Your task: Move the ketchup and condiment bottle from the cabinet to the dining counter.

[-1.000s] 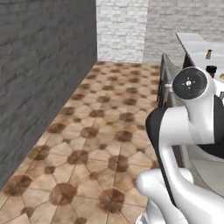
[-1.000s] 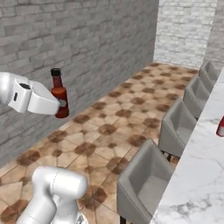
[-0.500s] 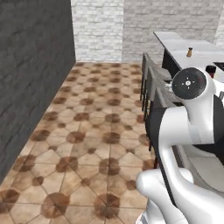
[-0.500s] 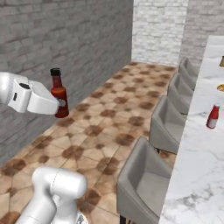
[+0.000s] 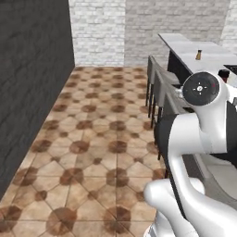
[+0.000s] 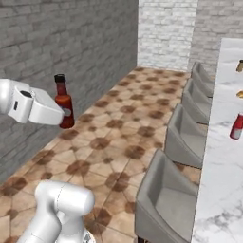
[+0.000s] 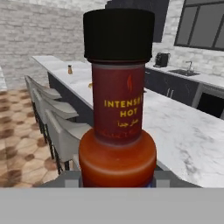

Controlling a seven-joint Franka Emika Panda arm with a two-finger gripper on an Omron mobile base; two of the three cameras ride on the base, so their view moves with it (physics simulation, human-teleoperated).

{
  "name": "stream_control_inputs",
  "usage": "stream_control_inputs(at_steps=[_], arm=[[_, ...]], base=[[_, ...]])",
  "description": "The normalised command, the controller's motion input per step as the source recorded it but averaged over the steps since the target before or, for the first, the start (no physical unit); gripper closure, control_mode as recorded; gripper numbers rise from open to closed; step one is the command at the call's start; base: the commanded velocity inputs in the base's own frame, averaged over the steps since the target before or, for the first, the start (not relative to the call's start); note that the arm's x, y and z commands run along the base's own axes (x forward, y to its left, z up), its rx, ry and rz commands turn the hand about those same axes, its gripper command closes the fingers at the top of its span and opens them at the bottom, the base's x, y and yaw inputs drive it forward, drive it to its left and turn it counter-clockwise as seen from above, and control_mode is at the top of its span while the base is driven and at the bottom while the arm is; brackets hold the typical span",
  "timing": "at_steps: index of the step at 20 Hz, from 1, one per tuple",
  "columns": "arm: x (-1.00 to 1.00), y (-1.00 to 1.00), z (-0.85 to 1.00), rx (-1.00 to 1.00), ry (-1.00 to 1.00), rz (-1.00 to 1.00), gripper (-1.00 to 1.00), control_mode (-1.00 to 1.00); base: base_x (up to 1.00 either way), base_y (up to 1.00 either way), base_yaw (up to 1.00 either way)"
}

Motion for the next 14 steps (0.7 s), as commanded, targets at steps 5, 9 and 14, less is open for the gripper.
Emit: stream_control_inputs(at_steps=[5, 9, 14], arm=[[0.0, 0.0, 0.0, 0.0, 0.0, 0.0, 1.0, 1.0], [0.0, 0.0, 0.0, 0.0, 0.0, 0.0, 1.0, 1.0], [0.0, 0.0, 0.0, 0.0, 0.0, 0.0, 1.0, 1.0]], base=[[0.26, 0.36, 0.04], [0.69, 0.11, -0.05], [0.81, 0.1, -0.15]])
